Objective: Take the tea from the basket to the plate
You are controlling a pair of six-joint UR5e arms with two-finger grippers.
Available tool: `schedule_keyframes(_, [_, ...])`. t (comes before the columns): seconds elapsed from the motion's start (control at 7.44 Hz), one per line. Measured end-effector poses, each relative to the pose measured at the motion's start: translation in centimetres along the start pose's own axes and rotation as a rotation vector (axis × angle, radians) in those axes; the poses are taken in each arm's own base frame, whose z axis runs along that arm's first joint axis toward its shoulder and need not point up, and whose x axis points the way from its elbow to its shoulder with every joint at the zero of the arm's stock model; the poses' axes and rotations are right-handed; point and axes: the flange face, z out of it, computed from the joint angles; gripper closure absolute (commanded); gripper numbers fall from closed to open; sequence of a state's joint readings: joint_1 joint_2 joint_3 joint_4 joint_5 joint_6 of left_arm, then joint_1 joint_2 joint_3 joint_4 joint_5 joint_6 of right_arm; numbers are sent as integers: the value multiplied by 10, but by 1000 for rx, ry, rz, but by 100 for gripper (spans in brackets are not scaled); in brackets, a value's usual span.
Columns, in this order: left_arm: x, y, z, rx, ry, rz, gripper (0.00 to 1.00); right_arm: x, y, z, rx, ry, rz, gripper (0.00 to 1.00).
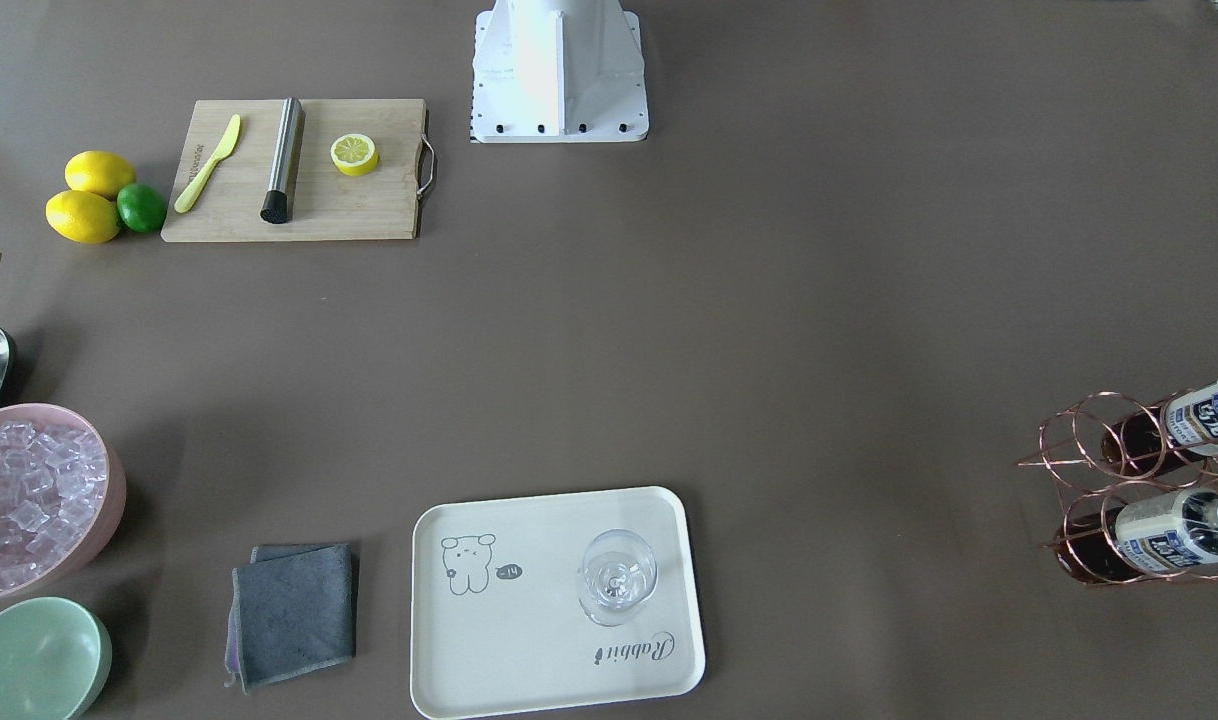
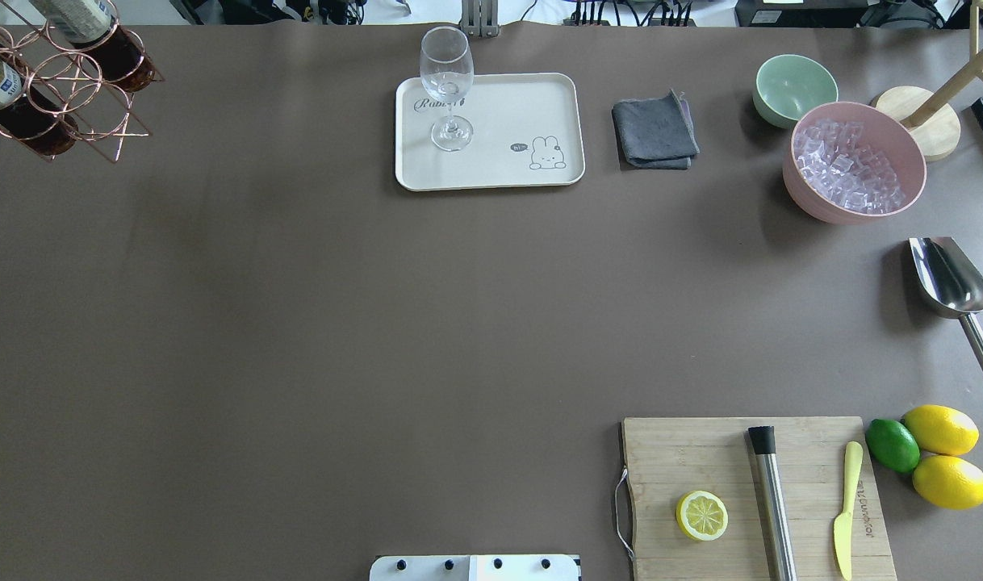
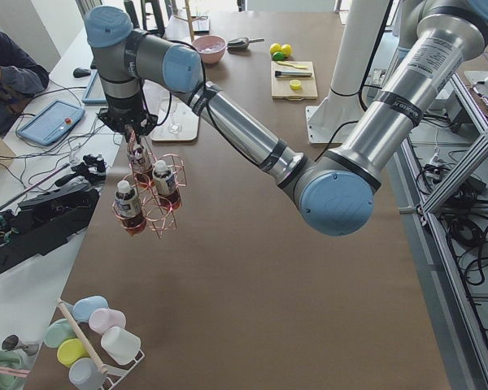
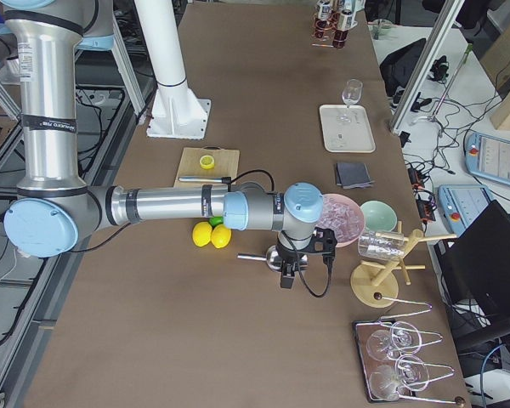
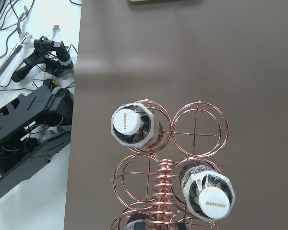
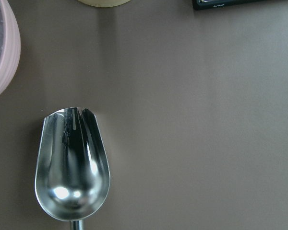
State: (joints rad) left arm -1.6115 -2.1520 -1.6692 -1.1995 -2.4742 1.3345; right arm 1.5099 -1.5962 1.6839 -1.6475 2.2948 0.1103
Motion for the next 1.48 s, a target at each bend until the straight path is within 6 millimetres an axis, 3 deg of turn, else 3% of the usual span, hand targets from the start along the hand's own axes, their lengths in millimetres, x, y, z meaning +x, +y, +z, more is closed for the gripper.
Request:
schedule_keyframes(0.27, [29,-24,-33,6,-36,26,100,0,0,0,1,0,0,0])
schedule_keyframes(0.81, [57,-63,-36,16,-23,20,100,0,0,-1,2,-1,-1,0])
schedule_keyframes(0.94, [64,-84,-20,21,15,10,100,-1,0,-1,3,-1,-2,0])
schedule_keyframes(1.21, [82,-151,12,43,71,33,100,-1,0,-1,2,0,-2,0])
schedule_keyframes(1.48, [119,-224,31,54,93,57,100,-1,0,-1,2,-1,-4,0])
